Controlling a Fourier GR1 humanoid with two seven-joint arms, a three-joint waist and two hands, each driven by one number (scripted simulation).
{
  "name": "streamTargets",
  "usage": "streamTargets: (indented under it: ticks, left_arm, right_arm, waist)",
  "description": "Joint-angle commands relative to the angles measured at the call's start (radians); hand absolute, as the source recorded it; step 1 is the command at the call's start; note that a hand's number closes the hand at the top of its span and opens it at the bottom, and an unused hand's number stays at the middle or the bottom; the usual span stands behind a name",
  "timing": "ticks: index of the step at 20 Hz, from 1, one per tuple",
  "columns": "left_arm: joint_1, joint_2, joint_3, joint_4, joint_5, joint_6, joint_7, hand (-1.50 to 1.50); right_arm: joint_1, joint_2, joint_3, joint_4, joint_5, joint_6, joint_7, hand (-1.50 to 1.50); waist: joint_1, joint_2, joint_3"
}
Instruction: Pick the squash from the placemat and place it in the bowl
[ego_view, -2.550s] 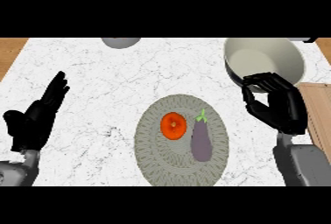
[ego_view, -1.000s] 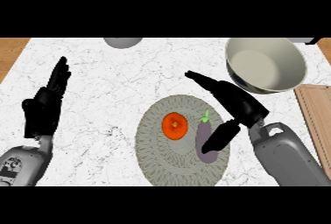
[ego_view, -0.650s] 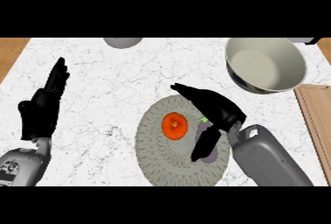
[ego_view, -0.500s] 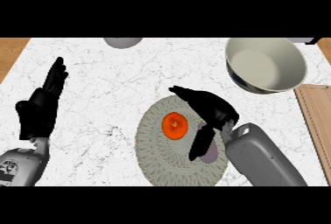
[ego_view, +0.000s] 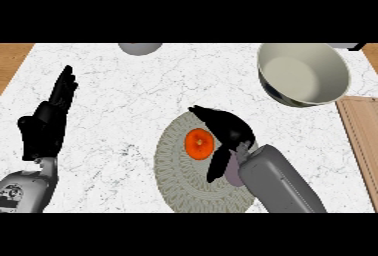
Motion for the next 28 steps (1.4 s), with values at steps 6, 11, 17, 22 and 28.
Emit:
streamTargets:
  ticks: [6, 11, 17, 22, 28]
  left_arm:
    - [-0.033, -0.066, 0.019, 0.023, -0.066, -0.017, 0.01, 0.0]
    - [0.003, -0.085, 0.039, 0.047, -0.075, -0.033, -0.032, 0.0]
    - [0.06, -0.078, 0.07, -0.05, -0.085, -0.068, -0.01, 0.0]
    - [-0.046, -0.101, 0.09, 0.052, -0.092, -0.097, -0.02, 0.0]
    - [-0.01, -0.111, 0.086, 0.016, -0.11, -0.097, -0.017, 0.0]
  right_arm:
    - [-0.106, 0.09, -0.064, 0.251, 0.056, -0.055, -0.113, -1.5]
    - [-0.092, 0.085, -0.029, 0.302, 0.156, -0.043, -0.242, 1.5]
    - [-0.052, 0.079, -0.044, 0.321, 0.242, -0.117, -0.338, 1.5]
    - [-0.028, 0.092, 0.006, 0.279, 0.181, -0.173, -0.317, 1.5]
    - [-0.132, 0.093, 0.099, 0.223, 0.094, -0.288, -0.053, 1.5]
  waist:
    - [0.002, 0.002, 0.0]
    - [0.001, 0.002, 0.0]
    - [0.001, 0.0, 0.0]
    - [-0.001, 0.0, 0.0]
    - [0.018, 0.002, 0.0]
